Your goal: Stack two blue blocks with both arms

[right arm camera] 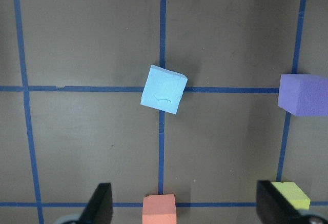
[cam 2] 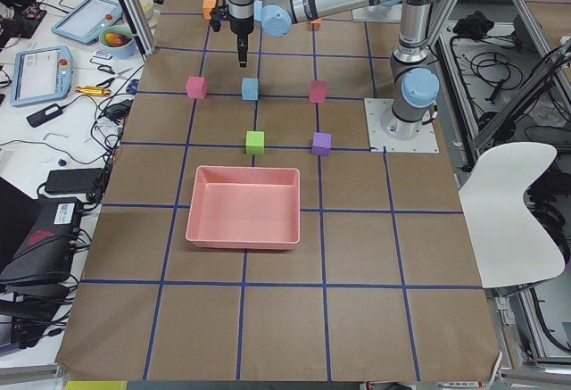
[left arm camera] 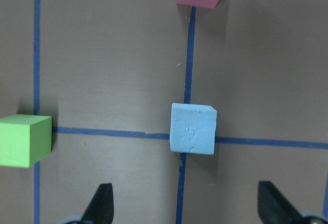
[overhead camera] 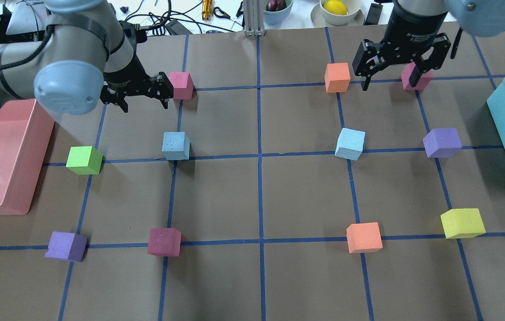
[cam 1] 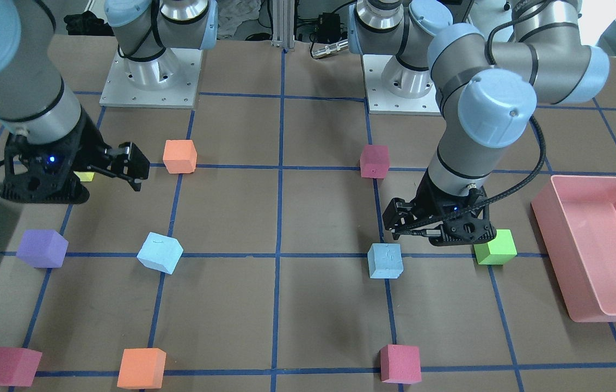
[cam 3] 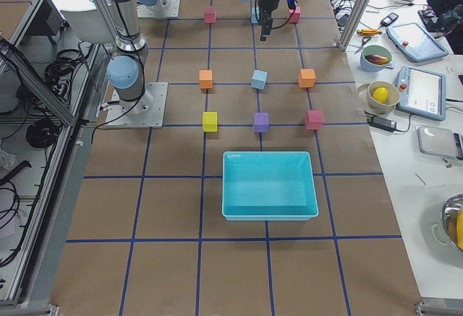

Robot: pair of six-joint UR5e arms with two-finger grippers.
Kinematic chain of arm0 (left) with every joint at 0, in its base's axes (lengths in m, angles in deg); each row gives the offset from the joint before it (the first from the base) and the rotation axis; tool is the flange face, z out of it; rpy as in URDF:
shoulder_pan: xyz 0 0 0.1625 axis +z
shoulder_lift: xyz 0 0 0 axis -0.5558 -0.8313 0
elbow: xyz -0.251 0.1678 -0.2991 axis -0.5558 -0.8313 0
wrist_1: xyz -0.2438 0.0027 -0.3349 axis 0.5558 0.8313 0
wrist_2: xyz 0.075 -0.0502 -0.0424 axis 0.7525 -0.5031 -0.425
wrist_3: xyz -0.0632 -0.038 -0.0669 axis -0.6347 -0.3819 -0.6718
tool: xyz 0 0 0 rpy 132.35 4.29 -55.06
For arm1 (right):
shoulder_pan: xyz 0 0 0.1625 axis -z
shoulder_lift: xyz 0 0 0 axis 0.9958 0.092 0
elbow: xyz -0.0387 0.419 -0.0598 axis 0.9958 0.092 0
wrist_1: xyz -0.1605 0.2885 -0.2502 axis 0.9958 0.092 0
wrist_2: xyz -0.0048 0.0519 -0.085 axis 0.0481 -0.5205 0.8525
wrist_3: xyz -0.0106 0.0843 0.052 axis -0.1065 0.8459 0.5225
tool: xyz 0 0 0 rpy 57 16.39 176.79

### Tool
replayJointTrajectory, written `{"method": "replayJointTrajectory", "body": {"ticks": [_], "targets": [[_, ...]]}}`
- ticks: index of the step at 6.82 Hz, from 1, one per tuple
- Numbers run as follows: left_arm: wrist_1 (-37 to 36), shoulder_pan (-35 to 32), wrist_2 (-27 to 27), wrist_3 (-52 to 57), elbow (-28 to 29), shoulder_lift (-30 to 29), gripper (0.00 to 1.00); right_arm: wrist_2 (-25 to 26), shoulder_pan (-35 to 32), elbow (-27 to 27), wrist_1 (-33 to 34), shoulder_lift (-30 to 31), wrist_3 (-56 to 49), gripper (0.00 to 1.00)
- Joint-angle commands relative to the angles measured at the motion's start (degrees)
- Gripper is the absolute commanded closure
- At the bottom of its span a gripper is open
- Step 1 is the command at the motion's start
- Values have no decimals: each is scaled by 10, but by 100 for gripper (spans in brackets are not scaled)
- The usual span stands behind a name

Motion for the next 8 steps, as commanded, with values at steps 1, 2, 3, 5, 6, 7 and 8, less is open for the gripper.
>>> {"method": "replayJointTrajectory", "body": {"ticks": [1,2,3,5,6,7,8], "targets": [[-41,-8,0,-1,-33,-33,0,0,2,-10,74,-90,126,0],[-49,-23,1,-2,-34,-47,0,-7,2,-34,85,-102,148,0],[-63,-25,1,7,-34,-62,0,-10,2,-68,126,-113,162,0],[-98,-25,7,35,-35,-94,0,-10,2,-129,208,-130,179,0],[-103,-24,6,30,-35,-107,0,-11,2,-141,207,-136,184,0],[-103,-24,6,31,-37,-114,0,-26,2,-151,208,-145,184,0],[-104,-24,6,26,-49,-118,0,-28,2,-158,209,-147,184,0]]}}
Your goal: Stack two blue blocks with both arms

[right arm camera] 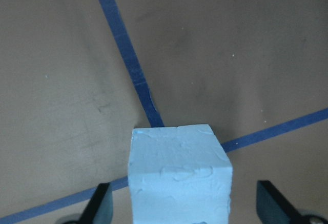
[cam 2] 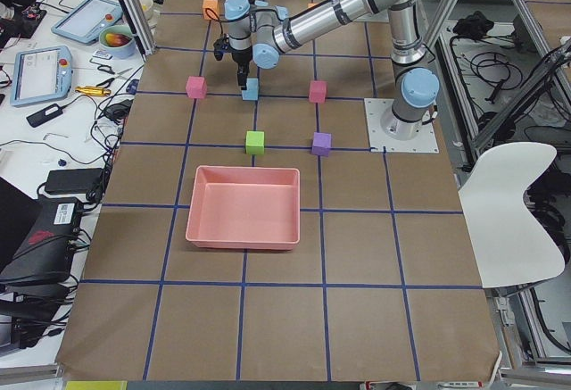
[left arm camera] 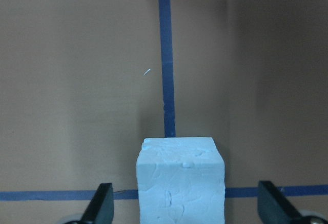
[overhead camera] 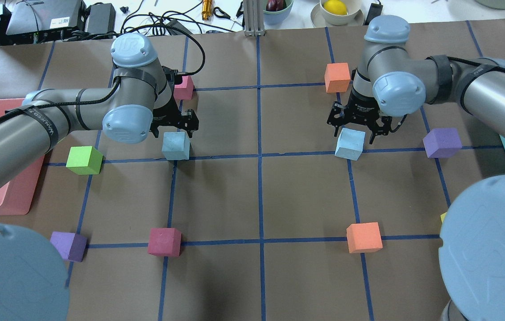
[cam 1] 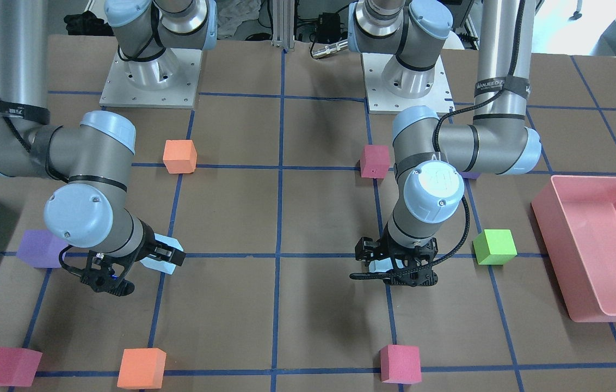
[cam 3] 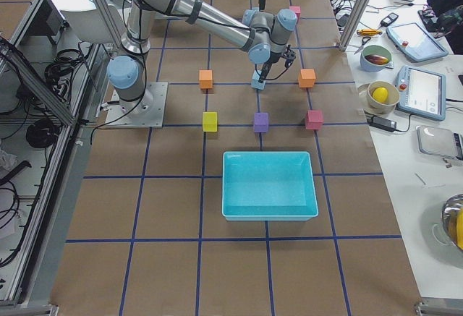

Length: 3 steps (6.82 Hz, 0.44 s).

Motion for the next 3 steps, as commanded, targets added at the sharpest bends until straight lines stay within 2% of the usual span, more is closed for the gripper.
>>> {"method": "replayJointTrajectory", "body": {"ticks": [1,2,3], "targets": [[-13,1,1,0,-28,-7,1,-8,0,-11,5,-6,1,31],[-39,0,1,-1,-29,-8,38,-7,1,-7,29,-7,-4,99],[-41,1,-1,0,-25,-8,71,-1,0,-6,56,-5,-8,100]]}}
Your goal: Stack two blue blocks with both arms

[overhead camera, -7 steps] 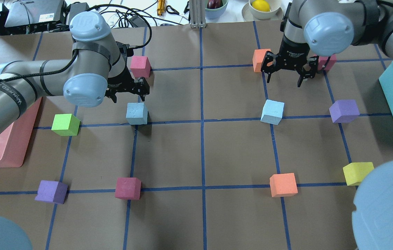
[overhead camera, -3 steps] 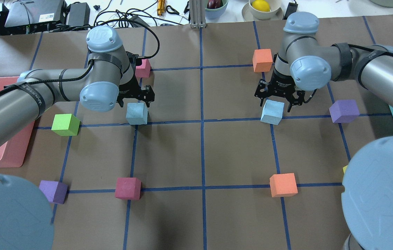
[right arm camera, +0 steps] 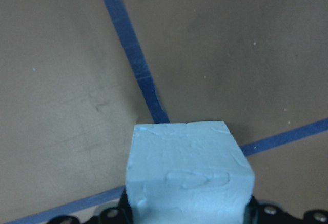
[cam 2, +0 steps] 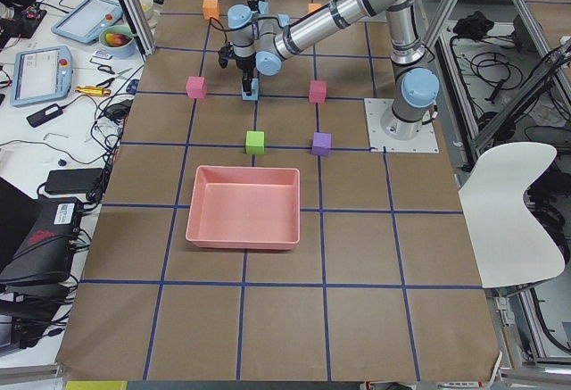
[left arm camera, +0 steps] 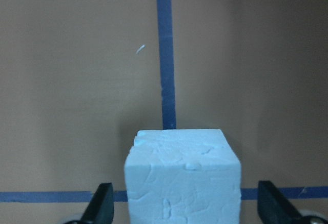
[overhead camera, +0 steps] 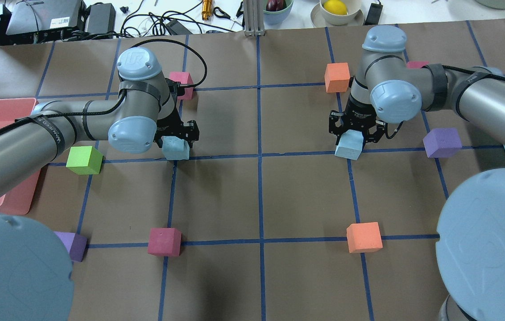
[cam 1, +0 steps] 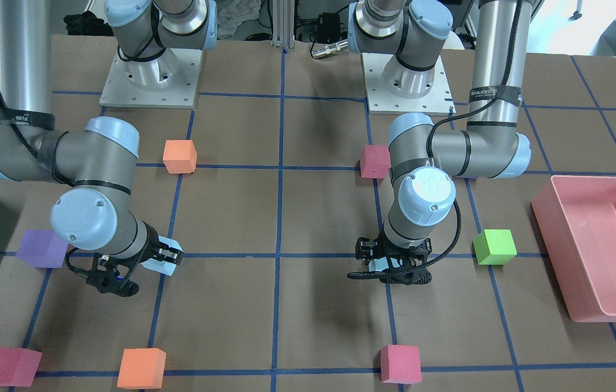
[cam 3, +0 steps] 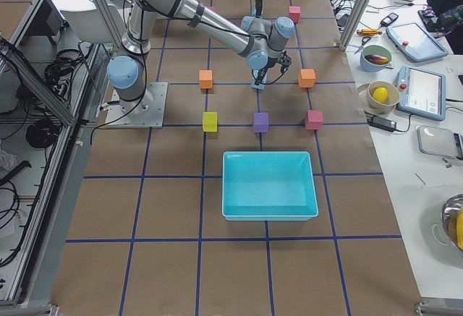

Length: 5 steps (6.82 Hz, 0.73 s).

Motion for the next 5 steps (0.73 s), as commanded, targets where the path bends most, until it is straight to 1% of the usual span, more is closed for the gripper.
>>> {"method": "replayJointTrajectory", "body": {"ticks": [1,3,4,5], "targets": [[-11,0,1,0,0,0,82,5,0,13,29,5,-6,100],[-3,1,4,1,2,16,86,-2,-18,103,9,-2,-12,100],[-2,4,4,2,2,21,86,-2,-48,134,2,-22,-33,100],[12,4,4,2,1,32,88,-1,-84,162,13,-51,-34,100]]}}
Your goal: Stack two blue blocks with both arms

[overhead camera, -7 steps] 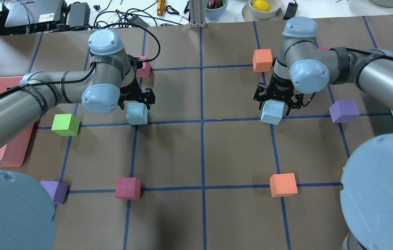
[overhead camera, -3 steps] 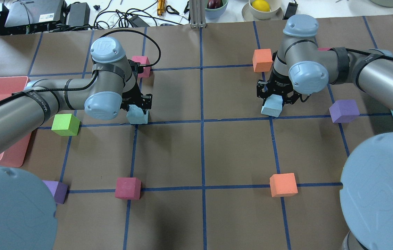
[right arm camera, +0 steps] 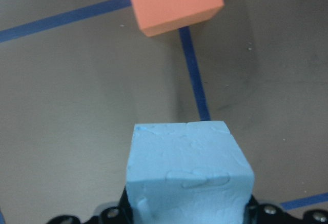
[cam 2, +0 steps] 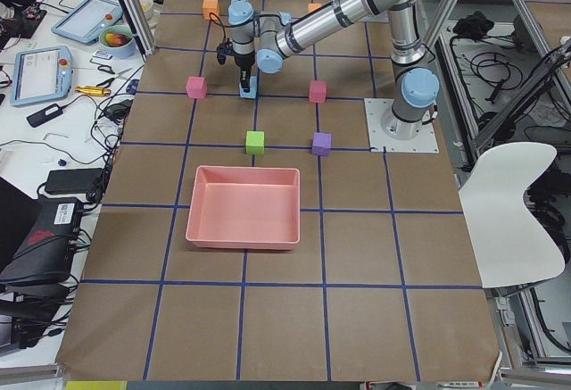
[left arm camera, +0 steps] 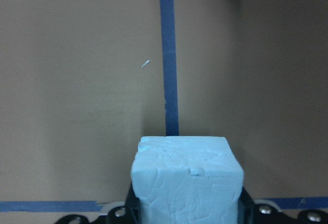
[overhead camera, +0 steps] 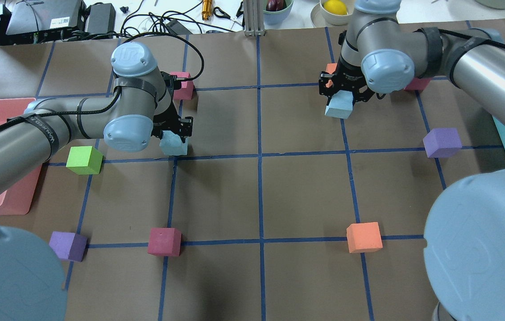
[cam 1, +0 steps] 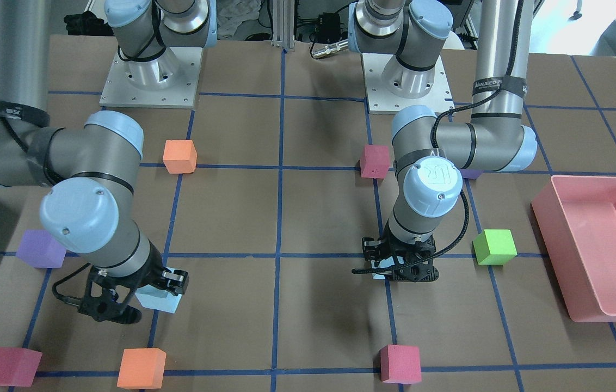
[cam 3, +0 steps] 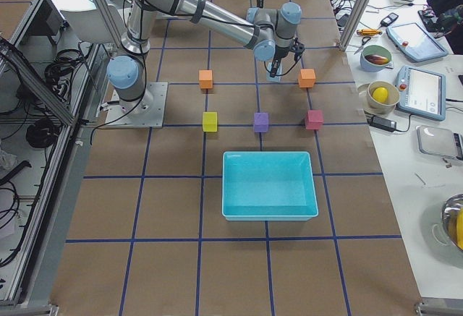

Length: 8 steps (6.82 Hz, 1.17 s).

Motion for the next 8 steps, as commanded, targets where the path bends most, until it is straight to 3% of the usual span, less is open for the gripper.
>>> {"method": "replayJointTrajectory", "body": {"ticks": [1,2,4,6,8], "targets": [[18,2,12,2,0,19,88,7,-66,81,5,-62,-22,100],[26,6,40,7,1,24,88,7,-88,117,2,-89,-28,100],[28,15,40,12,-2,28,88,4,-130,150,2,-125,-20,100],[28,18,40,16,3,30,88,5,-150,142,-3,-129,-14,100],[54,16,10,7,52,12,88,0,-150,139,-1,-130,-14,74]]}}
